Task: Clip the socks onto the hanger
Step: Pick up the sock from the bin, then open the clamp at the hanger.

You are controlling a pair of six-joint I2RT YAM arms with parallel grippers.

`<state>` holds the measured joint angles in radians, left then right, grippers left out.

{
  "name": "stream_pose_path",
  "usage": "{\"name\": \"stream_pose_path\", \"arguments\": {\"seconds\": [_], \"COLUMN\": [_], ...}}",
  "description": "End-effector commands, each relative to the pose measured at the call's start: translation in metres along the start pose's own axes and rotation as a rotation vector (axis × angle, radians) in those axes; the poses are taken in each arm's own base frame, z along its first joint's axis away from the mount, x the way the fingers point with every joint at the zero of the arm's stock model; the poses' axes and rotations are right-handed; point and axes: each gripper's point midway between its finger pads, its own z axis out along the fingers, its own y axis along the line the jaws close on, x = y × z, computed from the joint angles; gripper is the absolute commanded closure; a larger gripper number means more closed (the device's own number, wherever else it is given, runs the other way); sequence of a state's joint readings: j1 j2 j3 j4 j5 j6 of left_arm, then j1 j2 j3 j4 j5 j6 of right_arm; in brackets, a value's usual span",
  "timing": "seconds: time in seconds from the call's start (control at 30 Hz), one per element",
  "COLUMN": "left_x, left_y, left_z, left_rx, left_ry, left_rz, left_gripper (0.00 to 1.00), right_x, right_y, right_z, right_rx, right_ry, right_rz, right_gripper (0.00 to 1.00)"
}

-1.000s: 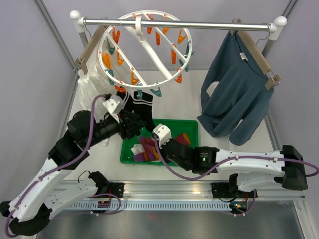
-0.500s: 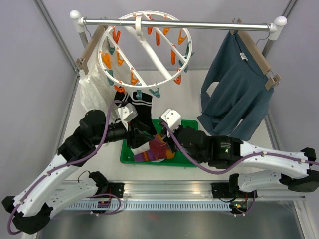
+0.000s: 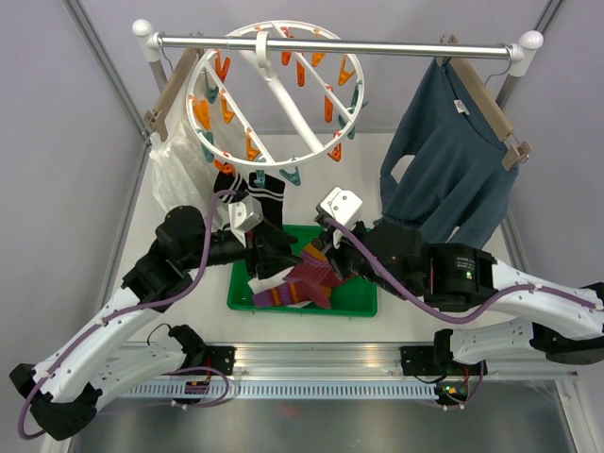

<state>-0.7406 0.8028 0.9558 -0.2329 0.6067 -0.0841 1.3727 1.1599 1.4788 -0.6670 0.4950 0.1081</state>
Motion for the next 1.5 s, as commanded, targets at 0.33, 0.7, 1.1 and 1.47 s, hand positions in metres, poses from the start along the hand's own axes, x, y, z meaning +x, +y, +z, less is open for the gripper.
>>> {"name": "stream_pose_path", "arguments": {"seconds": [0.33, 0.7, 1.1, 1.47], "left_x": [-0.02, -0.023, -0.028, -0.045], "left_y": [-0.012, -0.018, 0.019, 0.097], "left_z": [0.028, 0.04, 0.034, -0.004], "left_rx": [0.128, 0.145, -0.1, -0.61], "left_ry": [-0.094, -0.115, -0.157, -0.258], "left_rz": [0.101, 0.105, 0.037, -0.068], "left_gripper": [0.44, 0.67, 0.98, 0.98], "right_x": [-0.024, -0.03, -0.064, -0.085], "right_y": [0.005, 0.01, -0.047, -0.103], "right_z": [-0.014, -0.008, -0.032, -0.064], "right_rx": [-0.054, -0.061, 0.198, 0.469], "right_ry": [-0.025, -0.038, -0.209, -0.35], "right_rz": [-0.013, -0.006, 0.09, 0.109], "right_gripper": [0.99, 1.0, 0.43, 0.38]}}
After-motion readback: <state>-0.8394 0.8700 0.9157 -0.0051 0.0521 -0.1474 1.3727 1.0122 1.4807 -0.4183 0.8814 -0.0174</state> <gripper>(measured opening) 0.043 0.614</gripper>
